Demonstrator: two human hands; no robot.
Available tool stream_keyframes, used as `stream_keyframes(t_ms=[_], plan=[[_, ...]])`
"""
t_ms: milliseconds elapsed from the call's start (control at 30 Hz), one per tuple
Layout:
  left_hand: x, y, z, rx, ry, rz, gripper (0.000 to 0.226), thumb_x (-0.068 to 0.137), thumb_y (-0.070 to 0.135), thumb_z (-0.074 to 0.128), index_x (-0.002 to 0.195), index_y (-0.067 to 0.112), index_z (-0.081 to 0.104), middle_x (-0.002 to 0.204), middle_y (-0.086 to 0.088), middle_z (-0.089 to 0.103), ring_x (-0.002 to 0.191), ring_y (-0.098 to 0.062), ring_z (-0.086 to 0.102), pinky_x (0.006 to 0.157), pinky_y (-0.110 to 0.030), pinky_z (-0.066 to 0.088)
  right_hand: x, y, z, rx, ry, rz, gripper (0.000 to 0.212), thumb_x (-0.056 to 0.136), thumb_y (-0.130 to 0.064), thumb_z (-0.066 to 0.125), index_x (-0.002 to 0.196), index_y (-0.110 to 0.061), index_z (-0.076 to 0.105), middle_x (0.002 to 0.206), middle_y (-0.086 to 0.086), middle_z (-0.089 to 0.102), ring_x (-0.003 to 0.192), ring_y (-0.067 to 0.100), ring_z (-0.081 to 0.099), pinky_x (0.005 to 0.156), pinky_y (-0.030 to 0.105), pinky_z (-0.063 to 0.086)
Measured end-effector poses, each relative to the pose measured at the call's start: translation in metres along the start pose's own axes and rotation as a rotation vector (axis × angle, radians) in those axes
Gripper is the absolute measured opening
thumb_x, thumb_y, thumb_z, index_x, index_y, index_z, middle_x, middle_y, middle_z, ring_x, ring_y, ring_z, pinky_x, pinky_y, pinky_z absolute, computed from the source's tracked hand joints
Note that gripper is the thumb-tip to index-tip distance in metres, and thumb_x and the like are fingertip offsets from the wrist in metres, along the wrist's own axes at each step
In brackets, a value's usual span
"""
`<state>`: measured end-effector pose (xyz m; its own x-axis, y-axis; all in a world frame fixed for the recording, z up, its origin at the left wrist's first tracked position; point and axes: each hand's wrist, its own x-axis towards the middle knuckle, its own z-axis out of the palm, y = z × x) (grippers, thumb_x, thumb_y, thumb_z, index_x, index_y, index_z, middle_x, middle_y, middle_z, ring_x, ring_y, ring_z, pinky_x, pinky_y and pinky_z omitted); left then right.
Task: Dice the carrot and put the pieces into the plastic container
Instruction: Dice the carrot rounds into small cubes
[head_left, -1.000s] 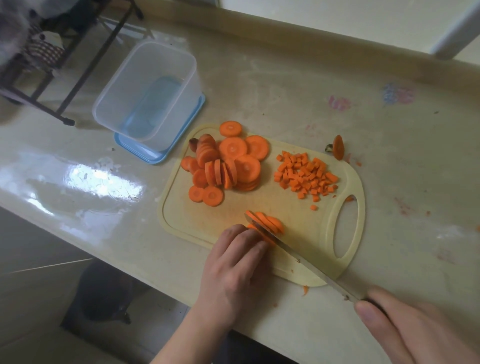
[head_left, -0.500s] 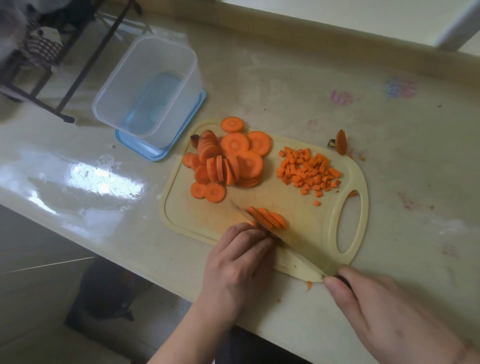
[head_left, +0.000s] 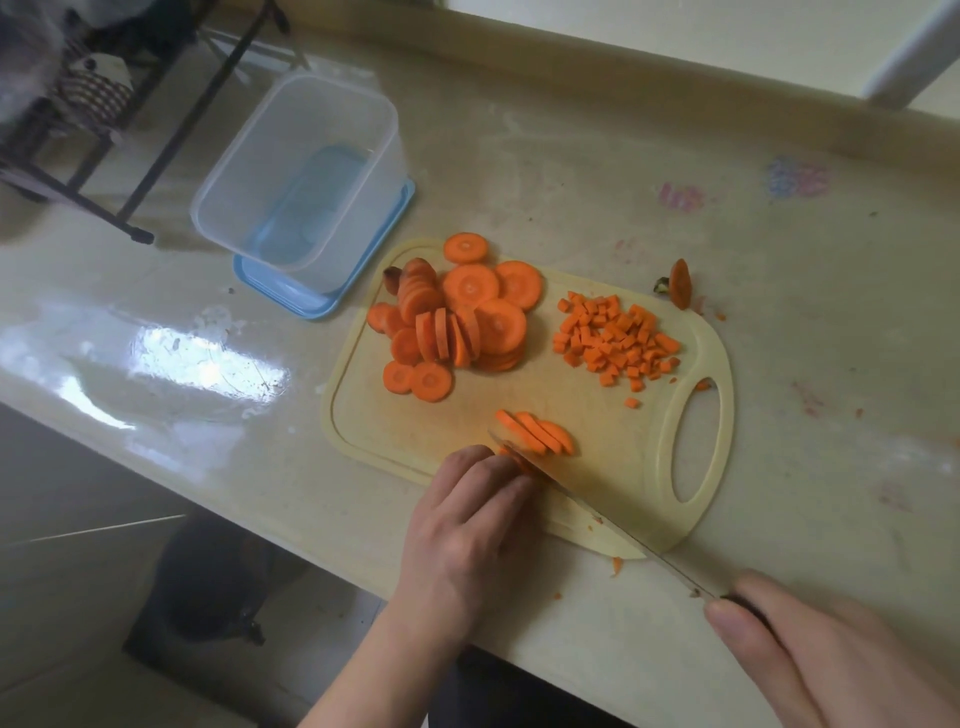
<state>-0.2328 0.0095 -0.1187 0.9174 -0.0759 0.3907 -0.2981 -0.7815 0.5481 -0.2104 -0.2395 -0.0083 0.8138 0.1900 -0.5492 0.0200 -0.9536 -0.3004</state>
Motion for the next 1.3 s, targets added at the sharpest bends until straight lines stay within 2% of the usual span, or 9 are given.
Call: stream_keyframes(t_ms=[100,233,467,667,800,900,1067,1200,1300], plan=[[0.000,0.000,-0.001,-0.009,0.006,-0.014,0.029,0.074,-0.010,0.084,0.102,-0.001,0.077,0.110,-0.012,0.072,0.104,-0.034,0.065,0.087,-0.039,0.054,-0.004,0.000,0.007,-0.076,-0.013,0.006,0.088,0.039,-0.088,-0.035,0.088,-0.050,0.028,0.063,0.006,0.055,0.064,0.012,0.060,0.061,0.024,0.051],[0.001,0.001,0.000,0.002,0.039,-0.014,0.022,0.080,-0.004,0.083,0.101,0.001,0.079,0.109,-0.010,0.073,0.105,-0.030,0.065,0.090,-0.034,0.054,0.006,-0.008,0.010,-0.080,-0.107,0.006,0.106,0.028,-0.081,-0.045,0.077,-0.032,0.034,0.072,0.003,0.058,0.072,0.009,0.060,0.063,0.017,0.046],[0.002,0.003,-0.002,0.001,0.037,-0.031,0.009,0.091,0.006,0.073,0.097,0.001,0.077,0.099,-0.011,0.070,0.097,-0.031,0.064,0.087,-0.033,0.053,0.030,-0.014,0.006,0.178,-0.044,-0.205,0.061,0.072,-0.084,-0.004,0.081,-0.047,0.043,0.065,-0.003,0.057,0.062,0.009,0.054,0.059,0.029,0.042],[0.002,0.004,-0.002,0.017,0.051,-0.035,0.013,0.081,0.001,0.083,0.092,-0.001,0.077,0.096,-0.012,0.070,0.094,-0.032,0.065,0.086,-0.034,0.054,0.007,-0.010,0.004,0.217,0.033,-0.094,0.069,0.070,-0.090,0.003,0.085,-0.040,0.049,0.069,-0.006,0.063,0.068,0.004,0.056,0.064,0.026,0.043],[0.000,0.003,-0.001,0.007,0.069,-0.025,0.011,0.082,0.002,0.082,0.090,-0.002,0.077,0.097,-0.013,0.071,0.097,-0.030,0.064,0.086,-0.034,0.054,-0.001,-0.009,0.004,0.143,0.014,-0.051,0.085,0.055,-0.093,-0.013,0.089,-0.039,0.044,0.082,-0.013,0.061,0.072,0.003,0.056,0.059,0.020,0.044],[0.001,0.002,-0.001,0.014,0.075,-0.020,0.008,0.084,0.003,0.080,0.091,-0.002,0.077,0.099,-0.012,0.073,0.098,-0.029,0.065,0.086,-0.035,0.055,-0.002,-0.002,0.008,0.112,0.011,-0.043,0.088,0.050,-0.093,-0.019,0.085,-0.040,0.042,0.066,-0.001,0.059,0.063,0.001,0.057,0.061,0.022,0.048],[0.002,0.002,-0.001,-0.008,0.091,-0.008,0.011,0.084,0.004,0.080,0.093,0.000,0.079,0.101,-0.011,0.074,0.101,-0.026,0.065,0.088,-0.033,0.055,0.002,-0.016,0.013,-0.108,-0.120,0.021,0.109,0.025,-0.078,-0.048,0.085,-0.034,0.033,0.080,-0.001,0.054,0.077,0.010,0.056,0.064,0.014,0.045],[0.001,0.002,-0.001,-0.009,0.073,-0.013,0.008,0.089,0.006,0.077,0.094,0.000,0.079,0.101,-0.011,0.073,0.101,-0.027,0.066,0.088,-0.033,0.055,0.021,-0.019,0.018,0.051,-0.084,-0.151,0.086,0.052,-0.086,-0.029,0.082,-0.037,0.035,0.070,0.000,0.055,0.069,0.013,0.056,0.065,0.030,0.048],[0.001,0.003,-0.001,-0.032,0.037,-0.034,0.019,0.079,-0.004,0.084,0.097,-0.001,0.078,0.103,-0.011,0.072,0.101,-0.031,0.066,0.085,-0.038,0.055,0.021,-0.014,0.020,0.131,-0.046,-0.168,0.074,0.060,-0.088,-0.018,0.086,-0.045,0.037,0.066,0.001,0.056,0.064,0.011,0.056,0.063,0.030,0.047]])
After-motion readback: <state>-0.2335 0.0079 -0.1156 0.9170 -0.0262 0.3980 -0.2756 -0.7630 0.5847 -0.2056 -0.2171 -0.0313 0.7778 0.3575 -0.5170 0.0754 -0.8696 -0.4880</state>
